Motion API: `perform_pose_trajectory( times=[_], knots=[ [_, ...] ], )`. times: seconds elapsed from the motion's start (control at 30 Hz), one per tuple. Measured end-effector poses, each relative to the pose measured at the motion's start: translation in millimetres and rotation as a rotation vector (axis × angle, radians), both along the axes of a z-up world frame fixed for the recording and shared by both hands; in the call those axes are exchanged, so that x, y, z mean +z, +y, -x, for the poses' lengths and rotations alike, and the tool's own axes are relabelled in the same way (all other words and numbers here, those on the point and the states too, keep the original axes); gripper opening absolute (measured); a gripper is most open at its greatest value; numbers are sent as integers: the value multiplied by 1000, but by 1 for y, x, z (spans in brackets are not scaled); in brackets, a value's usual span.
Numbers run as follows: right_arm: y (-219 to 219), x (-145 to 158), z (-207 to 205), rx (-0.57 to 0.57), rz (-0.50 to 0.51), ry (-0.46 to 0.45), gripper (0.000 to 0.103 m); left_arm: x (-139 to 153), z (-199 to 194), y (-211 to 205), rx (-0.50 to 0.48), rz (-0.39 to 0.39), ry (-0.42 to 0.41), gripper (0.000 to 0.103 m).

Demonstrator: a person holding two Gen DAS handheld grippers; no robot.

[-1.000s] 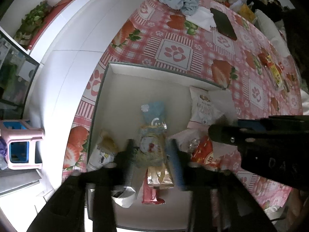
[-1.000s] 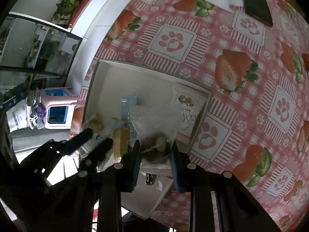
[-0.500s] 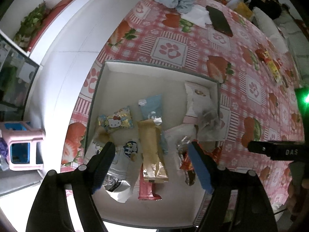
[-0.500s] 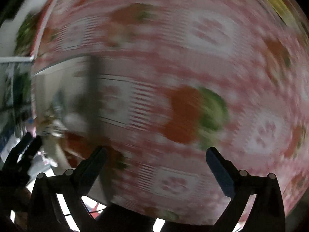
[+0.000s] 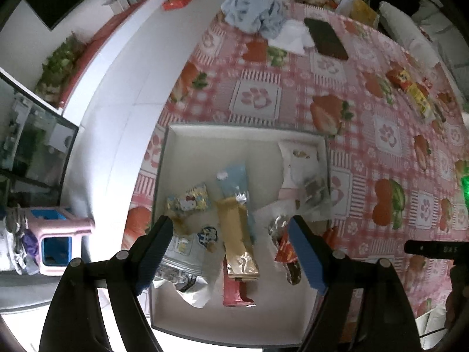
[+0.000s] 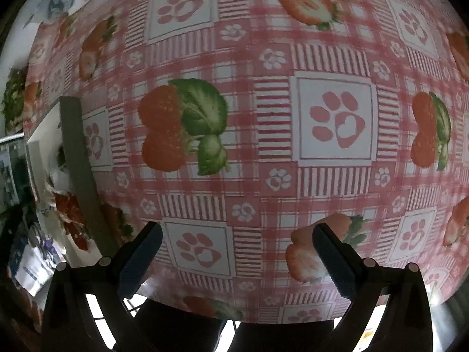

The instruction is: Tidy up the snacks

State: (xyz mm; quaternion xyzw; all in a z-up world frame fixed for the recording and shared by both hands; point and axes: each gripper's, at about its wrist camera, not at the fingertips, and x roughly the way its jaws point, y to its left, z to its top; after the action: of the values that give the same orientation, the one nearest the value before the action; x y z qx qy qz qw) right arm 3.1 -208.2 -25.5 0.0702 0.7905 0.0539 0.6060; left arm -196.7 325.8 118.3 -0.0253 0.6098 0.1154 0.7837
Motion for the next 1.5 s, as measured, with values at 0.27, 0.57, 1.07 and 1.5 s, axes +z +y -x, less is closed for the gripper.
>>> perform_pose_trajectory(
  times=[0.27,0.57,1.07,1.5],
  knots=[
    [60,46,-5,197,-16,-152,103,39,16,31,21,30,-55,103],
    [153,91,-9,464,-118,-274,103,54,47,56,51,11,-39,103],
    [235,122,12,708,-142,-339,103,38,54,36,34,-25,26,103],
    [238,112,21,709,-113,-296,103,25,53,37,47,-9,72,103]
  ],
)
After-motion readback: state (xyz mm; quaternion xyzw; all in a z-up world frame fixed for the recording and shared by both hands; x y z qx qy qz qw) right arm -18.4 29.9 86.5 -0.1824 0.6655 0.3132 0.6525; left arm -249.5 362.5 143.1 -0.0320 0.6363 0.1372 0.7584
